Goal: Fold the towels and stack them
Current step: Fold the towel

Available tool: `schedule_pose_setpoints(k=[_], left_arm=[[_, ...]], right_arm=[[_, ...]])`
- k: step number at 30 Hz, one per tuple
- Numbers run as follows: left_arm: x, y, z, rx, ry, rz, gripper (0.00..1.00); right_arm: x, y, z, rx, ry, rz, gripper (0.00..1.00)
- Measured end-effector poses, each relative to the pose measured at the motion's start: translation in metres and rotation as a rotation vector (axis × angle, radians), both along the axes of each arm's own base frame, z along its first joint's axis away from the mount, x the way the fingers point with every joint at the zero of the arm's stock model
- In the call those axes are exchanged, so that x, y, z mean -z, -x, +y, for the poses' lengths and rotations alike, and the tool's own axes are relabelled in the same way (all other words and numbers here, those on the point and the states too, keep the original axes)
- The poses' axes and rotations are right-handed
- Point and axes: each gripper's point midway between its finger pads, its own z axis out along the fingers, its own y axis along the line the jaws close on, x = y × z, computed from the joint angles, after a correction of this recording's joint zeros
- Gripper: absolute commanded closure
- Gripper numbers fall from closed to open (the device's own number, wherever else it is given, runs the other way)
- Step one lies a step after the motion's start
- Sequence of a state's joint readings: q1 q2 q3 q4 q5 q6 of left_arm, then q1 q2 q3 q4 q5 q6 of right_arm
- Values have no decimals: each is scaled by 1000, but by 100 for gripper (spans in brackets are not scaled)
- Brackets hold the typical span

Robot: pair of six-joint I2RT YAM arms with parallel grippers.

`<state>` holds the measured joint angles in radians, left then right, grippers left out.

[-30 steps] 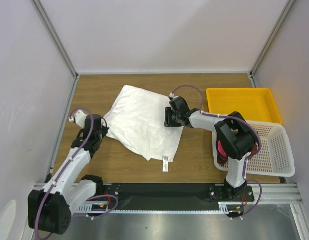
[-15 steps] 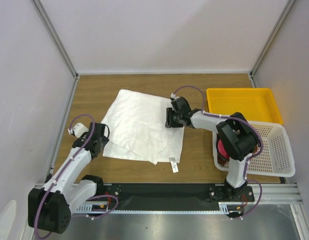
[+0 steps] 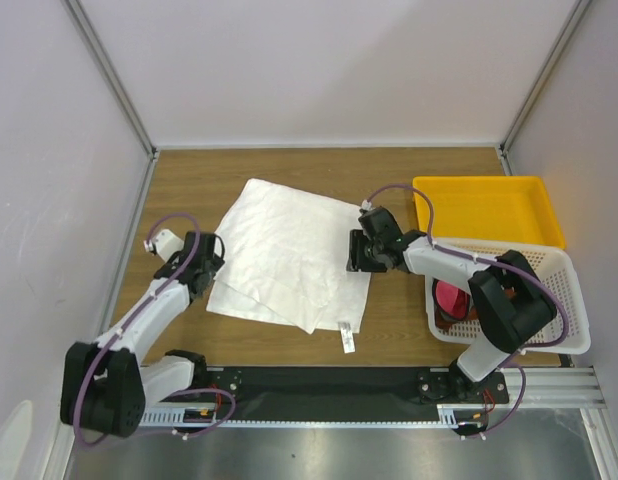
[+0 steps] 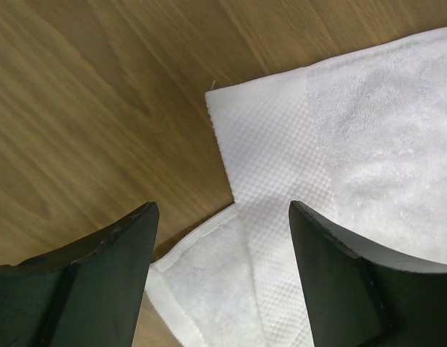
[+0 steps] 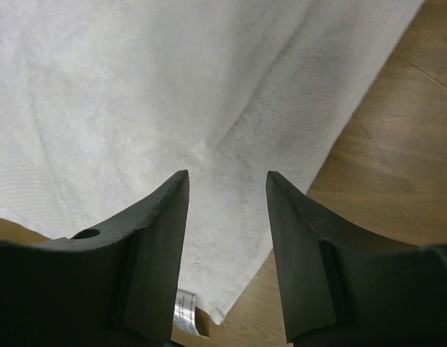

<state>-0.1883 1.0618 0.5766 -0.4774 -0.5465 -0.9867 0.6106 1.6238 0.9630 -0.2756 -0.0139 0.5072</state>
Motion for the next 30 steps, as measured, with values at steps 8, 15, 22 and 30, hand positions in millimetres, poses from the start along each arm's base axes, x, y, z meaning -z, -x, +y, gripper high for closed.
schedule_pose_setpoints(k=[8,15,22,30], left_arm=[[-6,-33,-9,45,2,-28,28],[-5,-28,0,15,-30,-11,23],[2,-26,12,-20,-32,6,23],[33,-29,8,23,-10,100,25]], right_arm=[[26,-9,-18,87,40,51,50],[25,-57,2,78,31,2,50],[24,-124,6,75,43,-60,50],[24,-154,-21,94,108,-61,48]])
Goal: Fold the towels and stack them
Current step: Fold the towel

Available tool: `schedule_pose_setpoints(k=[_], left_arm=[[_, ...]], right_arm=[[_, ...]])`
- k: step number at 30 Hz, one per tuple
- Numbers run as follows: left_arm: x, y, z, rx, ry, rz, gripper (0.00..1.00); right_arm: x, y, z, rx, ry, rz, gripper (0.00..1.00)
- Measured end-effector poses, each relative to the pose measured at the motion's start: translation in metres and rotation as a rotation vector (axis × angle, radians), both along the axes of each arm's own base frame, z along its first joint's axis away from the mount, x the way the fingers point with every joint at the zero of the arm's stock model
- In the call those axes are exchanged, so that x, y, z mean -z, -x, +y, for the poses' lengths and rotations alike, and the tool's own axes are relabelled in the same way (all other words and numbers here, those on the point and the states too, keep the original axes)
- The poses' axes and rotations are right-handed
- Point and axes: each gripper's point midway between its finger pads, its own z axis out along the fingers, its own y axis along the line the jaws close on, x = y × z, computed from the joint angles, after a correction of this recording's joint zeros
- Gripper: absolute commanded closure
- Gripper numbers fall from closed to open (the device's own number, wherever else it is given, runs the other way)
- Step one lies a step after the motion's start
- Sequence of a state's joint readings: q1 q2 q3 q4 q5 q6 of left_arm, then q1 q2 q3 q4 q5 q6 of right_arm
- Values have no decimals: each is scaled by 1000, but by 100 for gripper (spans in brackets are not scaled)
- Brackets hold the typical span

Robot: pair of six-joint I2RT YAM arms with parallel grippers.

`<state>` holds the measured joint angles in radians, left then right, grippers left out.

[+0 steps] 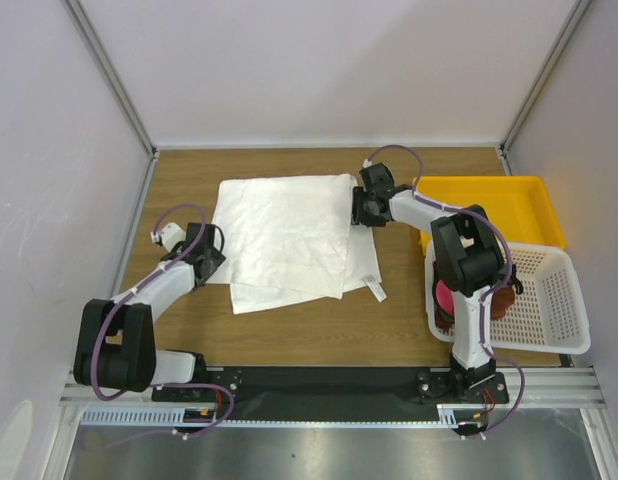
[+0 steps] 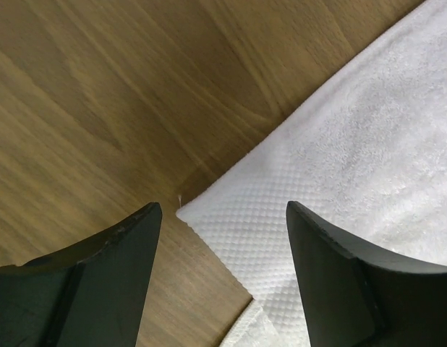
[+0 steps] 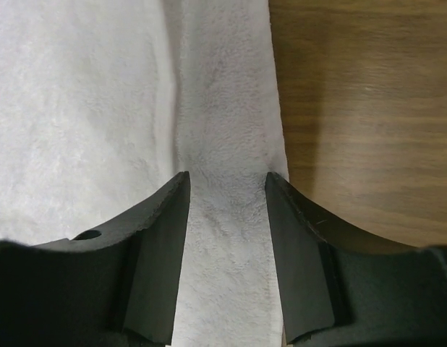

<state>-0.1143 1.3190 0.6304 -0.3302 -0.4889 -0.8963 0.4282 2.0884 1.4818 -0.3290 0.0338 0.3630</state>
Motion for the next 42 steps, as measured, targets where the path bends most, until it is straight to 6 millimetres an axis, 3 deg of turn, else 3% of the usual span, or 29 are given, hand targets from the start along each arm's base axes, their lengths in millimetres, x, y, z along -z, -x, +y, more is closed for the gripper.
schedule_pose_setpoints(k=[4,11,20,23,32,41,42], left_arm=[[3,-3,-5,22,22,0,25],[0,-6,-8,32,35,-37,28],[11,-7,0,7,106,-64,32],[14,-8,5,-10,130,-72,34],[14,-22,1,26,163,-107,38],[15,-29,-8,62,204,-113,49],[15,-29,-9,64,206,-113,54]], right_arm=[[1,11,-15,19,43,19,48],[-8,68,-30,27,36,92,48],[-69,113,18,-43,-148,5,48],[-67,130,24,-36,-198,29,48],[-33,173,24,56,-279,157,49],[-45,190,26,97,-341,155,48],[-47,190,26,100,-345,151,48]])
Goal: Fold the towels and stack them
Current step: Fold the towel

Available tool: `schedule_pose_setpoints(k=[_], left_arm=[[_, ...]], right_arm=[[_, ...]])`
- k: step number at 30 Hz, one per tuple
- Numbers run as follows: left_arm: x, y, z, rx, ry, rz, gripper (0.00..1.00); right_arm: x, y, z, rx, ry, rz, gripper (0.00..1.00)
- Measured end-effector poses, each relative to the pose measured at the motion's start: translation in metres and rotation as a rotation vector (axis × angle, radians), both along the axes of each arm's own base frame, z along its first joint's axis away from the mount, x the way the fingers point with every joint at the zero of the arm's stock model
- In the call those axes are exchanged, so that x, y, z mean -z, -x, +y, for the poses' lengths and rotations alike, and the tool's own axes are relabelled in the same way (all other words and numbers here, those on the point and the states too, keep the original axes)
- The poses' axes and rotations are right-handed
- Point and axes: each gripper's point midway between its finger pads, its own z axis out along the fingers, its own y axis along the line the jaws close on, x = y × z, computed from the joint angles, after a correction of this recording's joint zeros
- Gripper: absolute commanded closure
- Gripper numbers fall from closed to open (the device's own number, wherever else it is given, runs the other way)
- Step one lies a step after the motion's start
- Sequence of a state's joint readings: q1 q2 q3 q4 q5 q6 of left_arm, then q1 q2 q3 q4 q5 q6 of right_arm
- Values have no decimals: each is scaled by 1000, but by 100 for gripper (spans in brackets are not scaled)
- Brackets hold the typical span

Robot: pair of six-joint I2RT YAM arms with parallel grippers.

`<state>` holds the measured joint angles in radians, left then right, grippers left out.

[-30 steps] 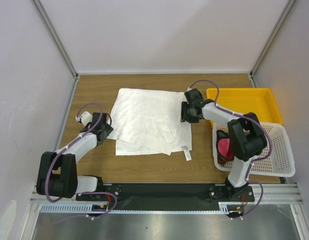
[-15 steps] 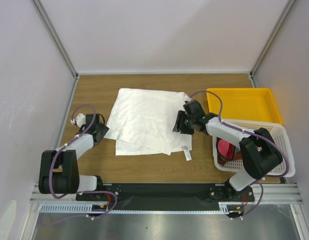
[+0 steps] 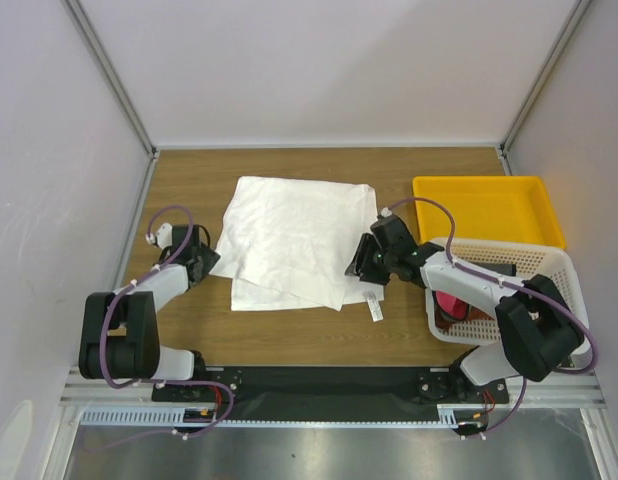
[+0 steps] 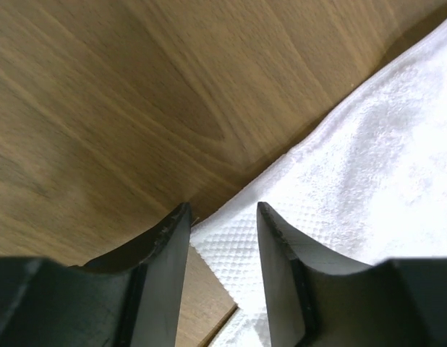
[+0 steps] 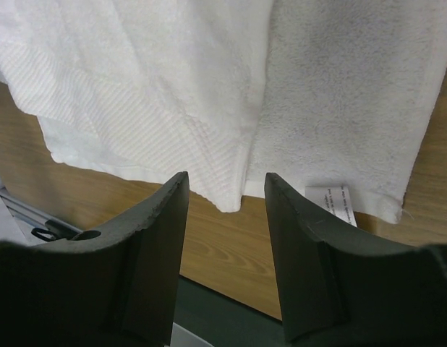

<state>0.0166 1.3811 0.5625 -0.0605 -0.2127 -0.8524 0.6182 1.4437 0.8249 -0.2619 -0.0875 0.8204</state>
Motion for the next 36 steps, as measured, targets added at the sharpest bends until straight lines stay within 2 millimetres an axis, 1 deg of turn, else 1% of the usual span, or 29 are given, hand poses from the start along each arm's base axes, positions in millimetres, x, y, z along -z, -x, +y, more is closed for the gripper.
schedule_pose_setpoints(k=[2,5,9,11,14,17,25,26,27,28,29,32,34,35,36], left_arm=[[1,1,-1,4,5,4,55],[1,1,-1,5,6,7,55],[1,3,-1,5,3,10,49],[0,7,-1,7,-1,9,46],[0,18,0,4,-6,8,46],[0,25,0,5,-5,5,48],[2,25,-2,11,3,2,54],[2,23,-2,11,4,3,60],[2,20,-2,13,7,5,61],[3,18,-2,16,7,8,65],[3,16,-2,18,11,6,76],[5,17,-2,24,14,15,87],[6,17,-2,26,12,16,91],[5,17,-2,27,12,14,97],[5,17,-2,27,12,13,100]], right_arm=[[-2,3,2,2,-7,0,48],[3,12,5,-8,-5,19,47],[13,27,9,-22,5,55,47],[16,33,11,-28,8,69,47],[17,35,13,-31,7,74,46],[17,35,13,-30,9,76,46],[19,34,10,-20,21,72,46],[19,34,10,-18,21,73,46],[19,34,10,-15,20,75,46],[19,34,10,-12,19,76,46],[18,34,10,-8,17,78,46],[18,35,10,2,10,82,46],[18,36,10,7,8,85,46],[19,37,10,9,6,88,46],[21,40,11,8,6,92,45]])
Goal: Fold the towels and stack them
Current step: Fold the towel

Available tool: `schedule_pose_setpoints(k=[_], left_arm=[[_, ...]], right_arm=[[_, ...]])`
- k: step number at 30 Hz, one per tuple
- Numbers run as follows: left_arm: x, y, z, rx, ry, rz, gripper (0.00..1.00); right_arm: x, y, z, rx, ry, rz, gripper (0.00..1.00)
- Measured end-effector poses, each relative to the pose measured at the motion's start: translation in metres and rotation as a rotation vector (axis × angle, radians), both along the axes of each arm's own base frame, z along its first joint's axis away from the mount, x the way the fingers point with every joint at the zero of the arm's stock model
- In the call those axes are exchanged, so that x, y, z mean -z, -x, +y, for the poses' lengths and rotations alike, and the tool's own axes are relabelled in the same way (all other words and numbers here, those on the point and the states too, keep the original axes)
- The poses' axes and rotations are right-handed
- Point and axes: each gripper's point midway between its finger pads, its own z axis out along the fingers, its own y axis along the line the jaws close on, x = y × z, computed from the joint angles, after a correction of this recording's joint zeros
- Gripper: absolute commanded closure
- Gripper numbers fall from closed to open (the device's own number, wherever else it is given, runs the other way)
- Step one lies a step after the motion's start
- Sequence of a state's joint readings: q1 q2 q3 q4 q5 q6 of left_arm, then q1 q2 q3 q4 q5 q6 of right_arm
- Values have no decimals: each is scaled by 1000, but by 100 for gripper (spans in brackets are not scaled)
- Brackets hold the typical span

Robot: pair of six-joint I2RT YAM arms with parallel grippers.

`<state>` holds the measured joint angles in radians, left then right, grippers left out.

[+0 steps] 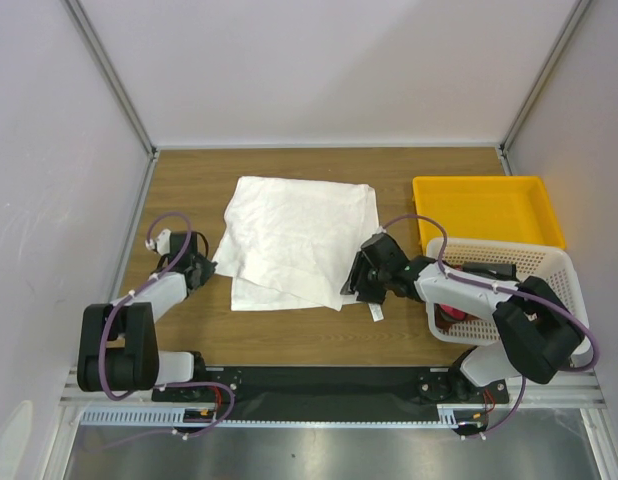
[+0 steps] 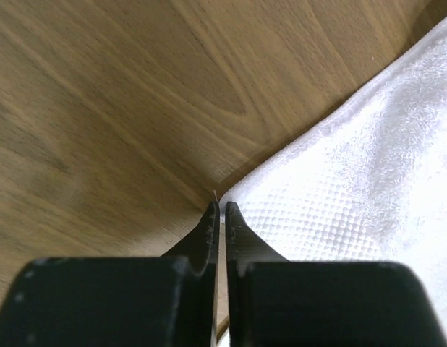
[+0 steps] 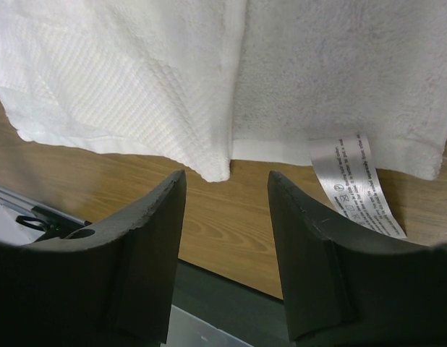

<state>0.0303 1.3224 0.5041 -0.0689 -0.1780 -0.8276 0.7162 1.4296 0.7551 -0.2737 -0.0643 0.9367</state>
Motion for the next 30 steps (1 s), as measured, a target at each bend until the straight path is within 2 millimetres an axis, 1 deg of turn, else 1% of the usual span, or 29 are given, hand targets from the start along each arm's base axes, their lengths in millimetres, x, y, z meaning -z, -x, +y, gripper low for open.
schedule_pose_setpoints(k=[5,8,15,21,28,30], left_arm=[[-1,4,0,3,-1,-12,100],[-1,7,0,8,-6,-20,100],[-1,9,0,14,-11,-28,100],[-1,8,0,14,-11,-31,100],[-1,8,0,14,-11,-31,100],[-1,8,0,15,-11,-31,100]], right_arm=[[10,14,2,-5,8,29,41],[12,19,5,-9,6,36,41],[15,20,14,3,-15,38,42],[24,28,18,16,-22,61,43],[24,28,29,16,-52,55,46],[24,27,32,15,-58,51,49]])
